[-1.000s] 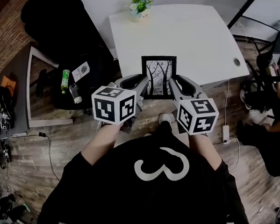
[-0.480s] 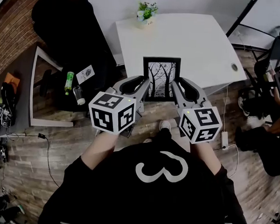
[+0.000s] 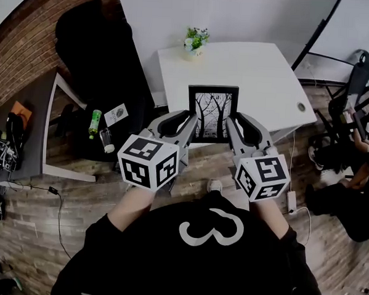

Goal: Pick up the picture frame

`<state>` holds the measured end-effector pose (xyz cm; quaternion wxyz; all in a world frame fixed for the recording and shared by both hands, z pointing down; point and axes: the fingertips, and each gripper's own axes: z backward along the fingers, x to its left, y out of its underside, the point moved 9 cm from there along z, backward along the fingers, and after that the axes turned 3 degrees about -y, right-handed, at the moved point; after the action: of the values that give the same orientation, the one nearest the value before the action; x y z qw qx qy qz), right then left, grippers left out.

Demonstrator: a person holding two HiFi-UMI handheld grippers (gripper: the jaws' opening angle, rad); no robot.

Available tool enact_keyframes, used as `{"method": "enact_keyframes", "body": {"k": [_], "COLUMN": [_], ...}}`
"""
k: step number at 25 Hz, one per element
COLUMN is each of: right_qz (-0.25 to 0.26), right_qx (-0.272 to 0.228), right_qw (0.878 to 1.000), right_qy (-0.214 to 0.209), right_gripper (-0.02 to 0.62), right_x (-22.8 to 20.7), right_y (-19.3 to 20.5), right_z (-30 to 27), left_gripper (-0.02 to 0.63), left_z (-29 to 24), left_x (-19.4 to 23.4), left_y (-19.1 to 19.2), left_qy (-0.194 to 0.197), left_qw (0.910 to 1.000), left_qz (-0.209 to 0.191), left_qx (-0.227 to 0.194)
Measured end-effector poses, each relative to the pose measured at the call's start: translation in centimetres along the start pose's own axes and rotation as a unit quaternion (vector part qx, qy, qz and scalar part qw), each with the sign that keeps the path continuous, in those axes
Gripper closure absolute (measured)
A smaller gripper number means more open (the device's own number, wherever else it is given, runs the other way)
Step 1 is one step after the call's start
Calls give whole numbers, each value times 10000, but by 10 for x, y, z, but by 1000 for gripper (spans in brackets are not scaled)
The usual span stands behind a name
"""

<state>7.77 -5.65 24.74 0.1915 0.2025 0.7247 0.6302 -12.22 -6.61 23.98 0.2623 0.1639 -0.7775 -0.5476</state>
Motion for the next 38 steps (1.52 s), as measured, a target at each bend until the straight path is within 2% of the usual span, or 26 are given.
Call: {"method": "enact_keyframes", "body": {"k": [9, 15, 19, 23, 30, 38], "right_qz": [175, 16, 122, 157, -73, -74], "right_qx": [-386, -405, -406, -414, -465, -499], "right_qw": [9990, 9989, 9985, 9984, 9983, 9981], "right_qy": [132, 231, 332, 362, 344, 341], "right_gripper": [503, 505, 505, 506, 506, 506], "right_x": [14, 15, 16, 15, -2, 9], "right_y": [-27, -30, -28, -28, -29, -24], "right_z": [21, 24, 26, 28, 34, 28], "left_gripper": [518, 518, 518, 518, 518, 518], "left_z": [24, 25, 22, 20, 10, 17], "left_x": [-15, -15, -14, -15, -28, -18], "left_y": [-23, -28, -26, -25, -31, -25], "left_qy": [151, 312, 390, 422, 447, 440], "left_qw": [9986, 9979, 9975, 9975, 9971, 9970], "left_qz": [-321, -371, -415, -409, -444, -453], "left_qx": [-402, -422, -409, -401, -424, -447]}}
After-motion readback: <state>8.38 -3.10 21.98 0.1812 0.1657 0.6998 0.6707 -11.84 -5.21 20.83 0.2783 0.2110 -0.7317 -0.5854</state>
